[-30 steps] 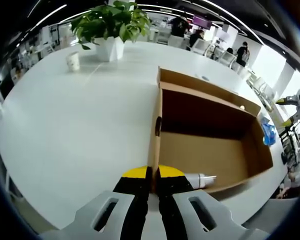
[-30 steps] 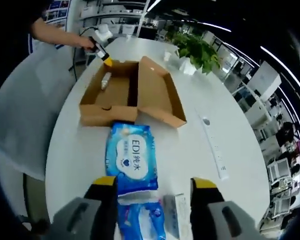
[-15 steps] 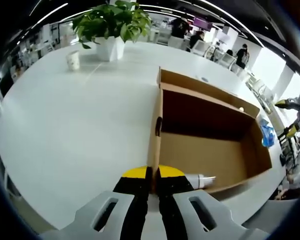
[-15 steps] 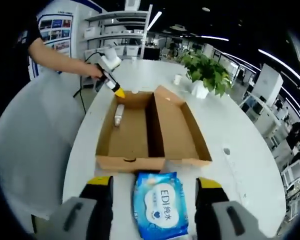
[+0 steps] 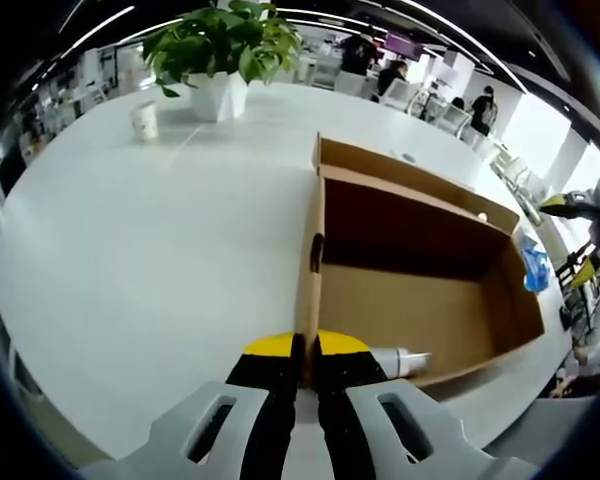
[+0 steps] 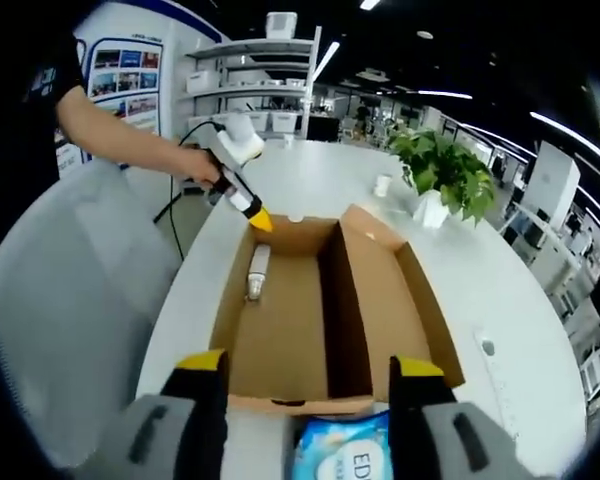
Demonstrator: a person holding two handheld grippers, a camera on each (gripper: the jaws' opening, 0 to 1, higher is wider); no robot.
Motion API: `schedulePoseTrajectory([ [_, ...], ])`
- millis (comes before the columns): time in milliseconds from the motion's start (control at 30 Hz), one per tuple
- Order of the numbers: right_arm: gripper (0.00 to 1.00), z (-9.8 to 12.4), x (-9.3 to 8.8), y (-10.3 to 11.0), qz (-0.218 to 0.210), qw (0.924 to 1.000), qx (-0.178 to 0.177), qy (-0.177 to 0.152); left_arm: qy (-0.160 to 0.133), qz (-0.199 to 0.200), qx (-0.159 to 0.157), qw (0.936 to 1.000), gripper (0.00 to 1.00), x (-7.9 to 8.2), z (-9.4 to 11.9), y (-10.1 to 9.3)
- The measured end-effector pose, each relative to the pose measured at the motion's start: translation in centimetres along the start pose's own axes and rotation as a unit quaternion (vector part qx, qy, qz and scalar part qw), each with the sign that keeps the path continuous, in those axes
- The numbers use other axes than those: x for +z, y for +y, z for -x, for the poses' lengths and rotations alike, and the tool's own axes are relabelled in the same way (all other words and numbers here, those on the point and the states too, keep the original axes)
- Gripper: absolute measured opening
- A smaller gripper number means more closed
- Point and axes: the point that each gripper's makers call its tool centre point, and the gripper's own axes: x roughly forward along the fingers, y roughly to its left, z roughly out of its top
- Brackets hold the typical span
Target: Operate the shoe box by opening the lid, removing the specified soft item, and placing it in the target area until the item is outside and the box remains undamaged.
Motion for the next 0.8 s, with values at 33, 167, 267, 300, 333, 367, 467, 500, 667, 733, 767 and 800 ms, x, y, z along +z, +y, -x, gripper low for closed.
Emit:
schedulePoseTrajectory([
  [33,0.64,-0.2,0.1,0.0,0.0,1.0,0.001,-0.001,0.0,0.0,0.0,1.0,0.03,0.0,0.0,0.0],
  [167,0.63,-1.4,0.6,0.1,-0.002,1.0,0.004,-0.005,0.0,0.0,0.0,1.0,0.03,0.0,0.0,0.0],
  [267,0.63,-2.4,0.9,0.4,-0.002,0.9999,0.008,-0.007,0.0,0.001,-0.001,1.0,0.03,0.0,0.0,0.0],
  [300,0.63,-2.7,1.0,0.5,-0.002,0.9999,0.01,-0.007,0.0,0.002,-0.002,1.0,0.03,0.0,0.0,0.0],
  [333,0.63,-3.1,1.1,0.6,-0.001,0.9999,0.011,-0.007,0.0,0.001,-0.001,1.0,0.03,0.0,0.0,0.0],
  [367,0.63,-3.4,1.1,0.7,0.0,0.9999,0.012,-0.006,0.0,0.001,-0.001,1.0,0.03,0.0,0.0,0.0],
  [467,0.62,-4.5,1.1,0.9,-0.001,0.9999,0.016,-0.004,-0.001,0.003,-0.002,1.0,0.03,0.0,-0.1,0.1],
  [500,0.62,-4.9,1.1,1.1,-0.001,0.9998,0.02,-0.002,-0.002,0.003,-0.002,1.0,0.03,0.0,0.0,0.1],
  [667,0.62,-6.2,0.4,1.3,0.004,0.9994,0.031,0.014,-0.004,0.002,-0.001,1.0,0.03,0.0,0.0,-0.1],
  [733,0.62,-6.5,0.3,1.4,0.004,0.9993,0.033,0.017,-0.003,0.001,0.0,1.0,0.03,0.0,0.0,0.0],
  [767,0.62,-6.7,0.2,1.4,0.005,0.9992,0.034,0.021,-0.003,0.0,0.0,1.0,0.03,0.0,-0.1,0.0],
  [800,0.62,-6.9,0.1,1.4,0.007,0.9991,0.036,0.023,-0.003,0.0,0.0,1.0,0.03,0.0,-0.1,0.1],
])
